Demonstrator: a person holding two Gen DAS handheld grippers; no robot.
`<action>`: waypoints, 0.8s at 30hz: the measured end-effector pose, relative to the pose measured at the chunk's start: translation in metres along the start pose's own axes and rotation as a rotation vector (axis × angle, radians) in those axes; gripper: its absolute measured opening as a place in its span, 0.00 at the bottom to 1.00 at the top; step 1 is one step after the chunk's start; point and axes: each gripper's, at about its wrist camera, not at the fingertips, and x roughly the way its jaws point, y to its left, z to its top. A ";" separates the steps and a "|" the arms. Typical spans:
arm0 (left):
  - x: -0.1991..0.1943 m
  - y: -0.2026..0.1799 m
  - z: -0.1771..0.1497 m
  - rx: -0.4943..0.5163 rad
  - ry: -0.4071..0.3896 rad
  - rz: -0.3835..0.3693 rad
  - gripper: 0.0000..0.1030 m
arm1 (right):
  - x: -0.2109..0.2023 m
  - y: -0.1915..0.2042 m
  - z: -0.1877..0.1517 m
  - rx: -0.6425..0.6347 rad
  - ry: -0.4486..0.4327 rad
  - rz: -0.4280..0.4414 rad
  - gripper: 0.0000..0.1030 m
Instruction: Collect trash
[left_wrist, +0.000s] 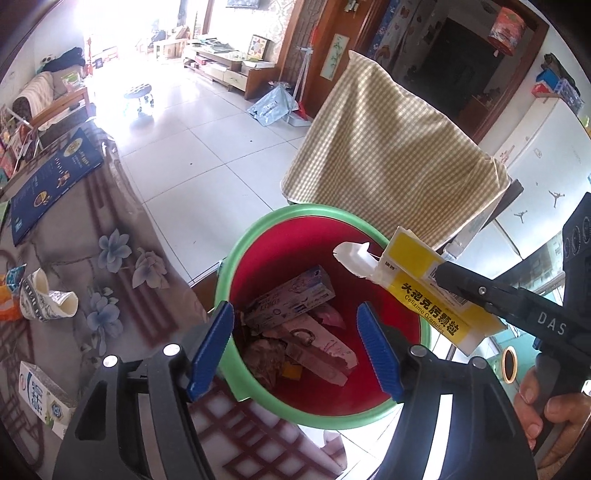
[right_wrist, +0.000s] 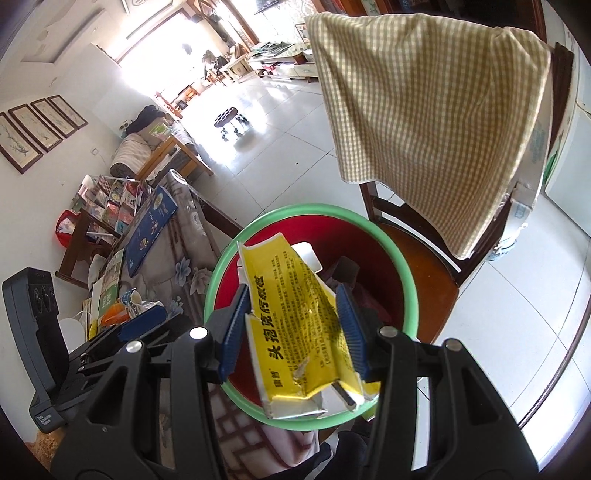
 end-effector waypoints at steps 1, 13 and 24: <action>-0.003 0.004 -0.001 -0.012 -0.005 0.005 0.66 | 0.003 0.002 0.001 -0.006 0.005 0.003 0.45; -0.039 0.059 -0.027 -0.130 -0.040 0.084 0.68 | 0.038 0.032 0.005 -0.070 0.063 0.019 0.45; -0.057 0.109 -0.055 -0.263 -0.045 0.137 0.68 | 0.054 0.042 0.001 -0.047 0.084 -0.006 0.56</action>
